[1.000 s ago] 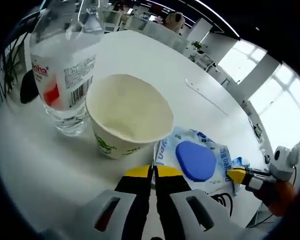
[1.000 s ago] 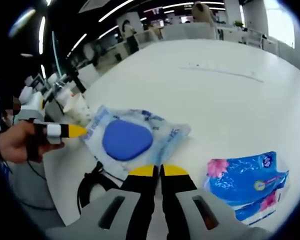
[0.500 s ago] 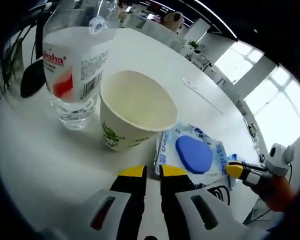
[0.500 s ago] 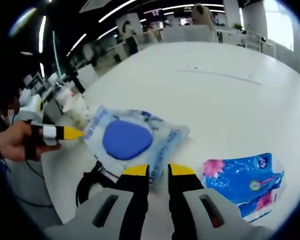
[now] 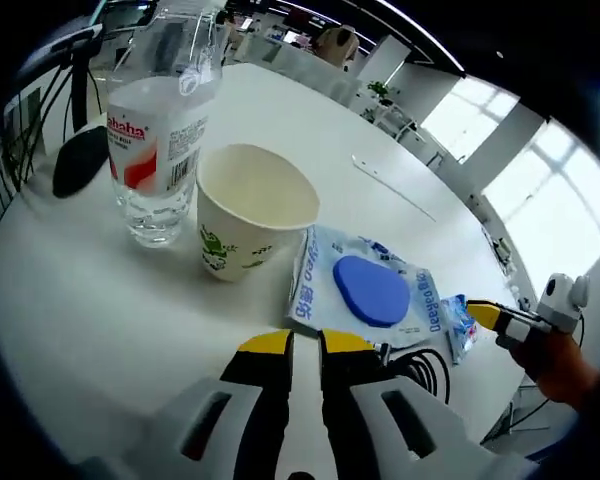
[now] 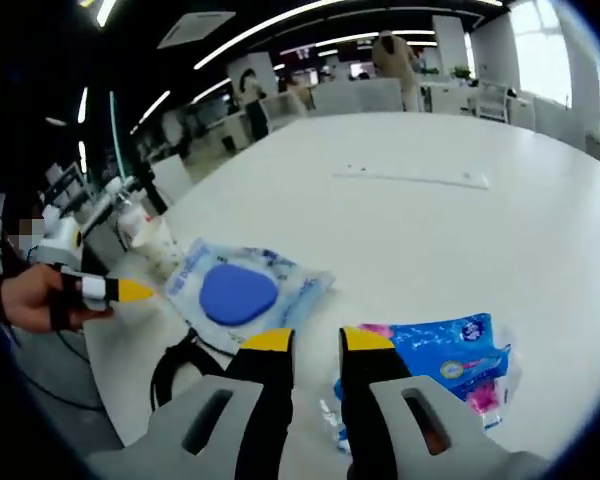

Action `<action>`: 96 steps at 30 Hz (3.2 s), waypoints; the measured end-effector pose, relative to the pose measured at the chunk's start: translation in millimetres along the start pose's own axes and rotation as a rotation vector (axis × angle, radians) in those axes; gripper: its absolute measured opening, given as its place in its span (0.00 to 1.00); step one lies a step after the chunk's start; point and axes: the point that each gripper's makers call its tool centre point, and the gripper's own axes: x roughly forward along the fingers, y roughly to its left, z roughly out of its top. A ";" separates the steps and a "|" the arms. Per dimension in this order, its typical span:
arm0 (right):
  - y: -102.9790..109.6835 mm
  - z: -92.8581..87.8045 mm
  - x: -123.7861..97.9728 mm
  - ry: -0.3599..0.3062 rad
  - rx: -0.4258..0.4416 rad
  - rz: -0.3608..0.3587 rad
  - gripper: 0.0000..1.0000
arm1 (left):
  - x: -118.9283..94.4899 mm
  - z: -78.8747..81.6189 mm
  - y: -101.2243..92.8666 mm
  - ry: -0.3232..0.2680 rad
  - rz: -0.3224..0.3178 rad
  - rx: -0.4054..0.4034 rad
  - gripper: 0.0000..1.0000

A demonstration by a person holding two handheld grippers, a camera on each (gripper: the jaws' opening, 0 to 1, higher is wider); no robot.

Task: Arrange the tabletop items into an orderly group along one side of the table until the central work area is clear of visible clutter.

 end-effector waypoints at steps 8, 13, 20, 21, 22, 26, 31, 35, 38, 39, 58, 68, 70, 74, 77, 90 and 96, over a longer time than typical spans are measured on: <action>-48.4 -16.2 -41.6 -0.011 0.031 -0.120 0.15 | -11.5 -22.2 -14.6 0.024 -0.024 0.043 0.07; -78.9 -29.9 -60.2 -0.016 0.083 -0.200 0.11 | -15.5 -30.7 -17.9 0.041 -0.031 0.073 0.07; -111.5 -45.3 -66.6 -0.004 0.156 -0.278 0.13 | -22.6 -42.0 -30.9 0.070 -0.063 0.148 0.08; -112.9 -46.1 -65.8 -0.003 0.164 -0.278 0.14 | -23.2 -43.3 -31.6 0.074 -0.065 0.160 0.09; -115.6 -46.8 -64.2 -0.003 0.170 -0.279 0.15 | -24.2 -44.9 -33.3 0.079 -0.070 0.176 0.09; -119.9 -47.6 -58.8 0.003 0.185 -0.282 0.15 | -27.7 -47.6 -37.9 0.085 -0.080 0.201 0.10; -126.5 -48.6 -49.7 0.004 0.231 -0.273 0.13 | -30.9 -54.7 -37.7 0.100 -0.082 0.235 0.10; -128.6 -52.1 -45.6 0.005 0.271 -0.269 0.10 | -32.6 -61.1 -34.8 0.115 -0.076 0.243 0.10; -125.3 -51.8 -45.4 0.003 0.278 -0.266 0.05 | -33.3 -60.5 -33.9 0.116 -0.071 0.244 0.10; -124.3 -52.6 -45.2 0.006 0.284 -0.269 0.04 | -33.2 -59.7 -33.4 0.114 -0.069 0.244 0.10; -108.4 -42.7 -32.4 -0.033 0.341 -0.260 0.03 | -34.8 -62.0 -29.9 0.117 -0.063 0.230 0.10; -109.1 -37.4 -37.3 -0.028 0.283 -0.239 0.13 | -36.2 -69.5 -27.0 0.133 -0.061 0.226 0.10; -109.0 -38.8 -39.3 -0.026 0.278 -0.240 0.14 | -34.8 -70.5 -27.8 0.137 -0.064 0.226 0.10; -108.8 -42.4 -44.3 -0.026 0.278 -0.246 0.14 | -33.4 -69.5 -30.3 0.135 -0.071 0.229 0.10; -108.9 -44.1 -45.6 -0.026 0.281 -0.247 0.14 | -33.7 -69.5 -31.9 0.135 -0.074 0.227 0.10; -91.8 -42.8 -56.1 -0.051 0.272 -0.244 0.15 | -32.2 -72.5 -27.7 0.138 -0.073 0.211 0.09; -65.8 -50.5 -57.9 -0.065 0.252 -0.224 0.15 | -30.2 -72.6 -25.6 0.143 -0.068 0.213 0.10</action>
